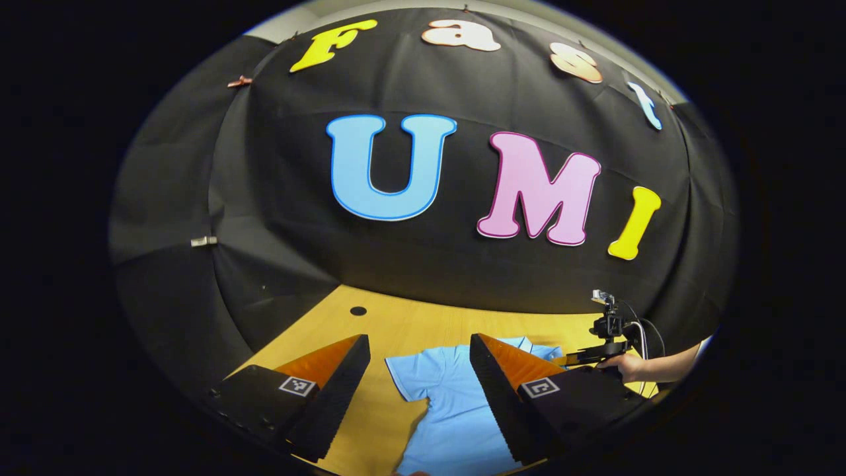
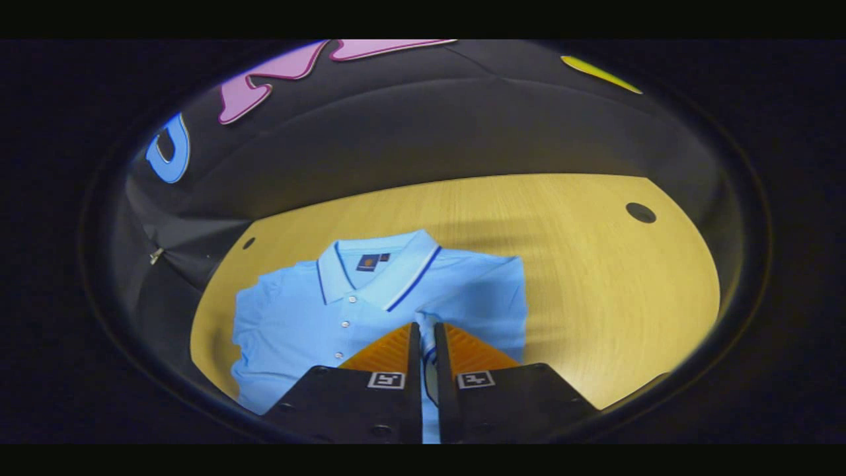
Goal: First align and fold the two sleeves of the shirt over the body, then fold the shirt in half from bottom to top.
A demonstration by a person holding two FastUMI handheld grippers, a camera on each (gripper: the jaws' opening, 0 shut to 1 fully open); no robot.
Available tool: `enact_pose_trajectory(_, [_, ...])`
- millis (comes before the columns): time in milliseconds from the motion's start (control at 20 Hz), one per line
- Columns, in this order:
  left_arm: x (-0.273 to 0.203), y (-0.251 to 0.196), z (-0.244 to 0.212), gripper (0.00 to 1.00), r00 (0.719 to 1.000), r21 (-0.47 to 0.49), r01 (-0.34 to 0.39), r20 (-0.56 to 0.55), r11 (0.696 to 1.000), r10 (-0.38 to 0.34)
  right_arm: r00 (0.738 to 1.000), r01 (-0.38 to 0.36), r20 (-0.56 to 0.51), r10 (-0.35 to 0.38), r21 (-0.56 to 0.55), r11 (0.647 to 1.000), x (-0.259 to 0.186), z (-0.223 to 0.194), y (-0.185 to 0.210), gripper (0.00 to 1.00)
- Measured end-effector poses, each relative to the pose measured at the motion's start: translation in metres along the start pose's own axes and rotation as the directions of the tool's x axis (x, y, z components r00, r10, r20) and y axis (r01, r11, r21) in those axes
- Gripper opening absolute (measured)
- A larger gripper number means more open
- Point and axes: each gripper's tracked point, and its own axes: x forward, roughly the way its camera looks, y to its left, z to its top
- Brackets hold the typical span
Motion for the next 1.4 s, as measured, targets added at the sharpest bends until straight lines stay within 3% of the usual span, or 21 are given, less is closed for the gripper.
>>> enact_pose_trajectory(150, [0.023, 0.005, -0.011, 0.97, 0.999, -0.014, 0.018, -0.036, 1.0, -0.019, 0.998, -0.063, 0.002, 0.064, -0.01, 0.998, -0.005, 0.0, 0.013, 0.26])
enact_pose_trajectory(200, [0.03, 0.007, -0.016, 0.97, 0.998, -0.023, 0.027, -0.054, 0.999, -0.029, 0.996, -0.085, 0.016, 0.085, -0.023, 0.996, -0.01, 0.001, 0.018, 0.38])
enact_pose_trajectory(250, [0.04, 0.009, -0.022, 0.97, 0.997, -0.028, 0.033, -0.072, 0.999, -0.035, 0.995, -0.094, 0.028, 0.095, -0.043, 0.995, -0.018, 0.004, 0.02, 0.63])
enact_pose_trajectory(300, [0.05, 0.01, -0.025, 0.97, 0.996, -0.031, 0.039, -0.084, 0.999, -0.041, 0.994, -0.099, 0.038, 0.101, -0.061, 0.993, -0.025, 0.005, 0.02, 0.79])
enact_pose_trajectory(350, [0.06, 0.013, -0.029, 0.97, 0.994, -0.034, 0.043, -0.102, 0.998, -0.047, 0.993, -0.105, 0.047, 0.109, -0.076, 0.992, -0.033, 0.006, 0.022, 0.8])
enact_pose_trajectory(400, [0.07, 0.015, -0.033, 0.97, 0.992, -0.033, 0.045, -0.116, 0.998, -0.049, 0.991, -0.117, 0.059, 0.123, -0.087, 0.989, -0.043, 0.006, 0.024, 0.93])
enact_pose_trajectory(450, [0.081, 0.018, -0.035, 0.97, 0.991, -0.03, 0.045, -0.127, 0.999, -0.048, 0.987, -0.133, 0.074, 0.141, -0.098, 0.986, -0.054, 0.008, 0.026, 0.96])
enact_pose_trajectory(800, [0.181, 0.045, -0.085, 0.97, 0.966, 0.014, 0.04, -0.255, 0.999, -0.035, 0.992, -0.087, 0.081, 0.095, -0.095, 0.992, -0.125, -0.024, -0.013, 0.96])
enact_pose_trajectory(900, [0.212, 0.037, -0.11, 0.97, 0.947, -0.014, 0.083, -0.31, 0.996, -0.083, 0.996, -0.048, 0.07, 0.054, -0.097, 0.994, -0.142, -0.039, -0.033, 0.96])
enact_pose_trajectory(1100, [0.257, 0.054, -0.162, 0.97, 0.909, 0.001, 0.007, -0.417, 1.0, -0.006, 0.998, -0.005, 0.06, 0.008, -0.052, 0.999, -0.18, -0.061, -0.058, 0.96])
enact_pose_trajectory(1400, [0.284, 0.063, -0.216, 0.97, 0.848, 0.005, -0.013, -0.53, 1.0, 0.014, 0.999, 0.019, 0.043, -0.018, -0.012, 1.0, -0.209, -0.083, -0.077, 0.96])
